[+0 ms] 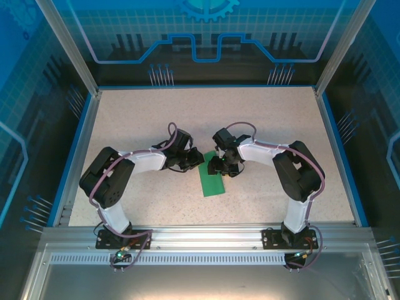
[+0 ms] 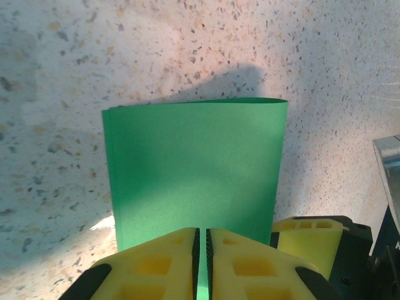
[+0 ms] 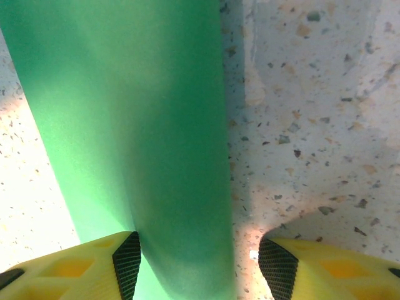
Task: Fold a paper plane with a square sheet of paper (pick it up from the middle)
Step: Hold the square sheet of paper at the center of the table.
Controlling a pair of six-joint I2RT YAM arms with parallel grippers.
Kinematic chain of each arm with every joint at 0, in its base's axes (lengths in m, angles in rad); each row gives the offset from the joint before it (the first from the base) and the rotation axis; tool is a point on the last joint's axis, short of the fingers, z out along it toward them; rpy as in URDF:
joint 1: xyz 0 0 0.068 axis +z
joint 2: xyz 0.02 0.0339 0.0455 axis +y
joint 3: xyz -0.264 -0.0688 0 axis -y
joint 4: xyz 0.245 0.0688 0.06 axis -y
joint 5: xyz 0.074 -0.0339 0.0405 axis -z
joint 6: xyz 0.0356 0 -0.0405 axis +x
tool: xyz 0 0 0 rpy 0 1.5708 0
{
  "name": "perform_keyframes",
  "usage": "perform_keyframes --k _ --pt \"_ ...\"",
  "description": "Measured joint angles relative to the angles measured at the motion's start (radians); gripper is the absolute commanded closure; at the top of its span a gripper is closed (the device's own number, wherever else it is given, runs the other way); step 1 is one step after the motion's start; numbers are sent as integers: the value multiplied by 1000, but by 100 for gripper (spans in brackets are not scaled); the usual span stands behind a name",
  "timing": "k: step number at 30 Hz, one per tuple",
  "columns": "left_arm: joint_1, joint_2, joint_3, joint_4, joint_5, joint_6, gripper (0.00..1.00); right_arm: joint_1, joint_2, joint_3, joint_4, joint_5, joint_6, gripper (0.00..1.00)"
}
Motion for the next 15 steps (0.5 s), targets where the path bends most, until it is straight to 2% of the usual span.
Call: perform_keyframes --k 6,15 --pt "0 -56 -37 7 -60 -1 85 0 3 2 -3 2 0 41" --pt "0 -54 -44 34 -57 -7 86 1 13 11 -13 6 0 41"
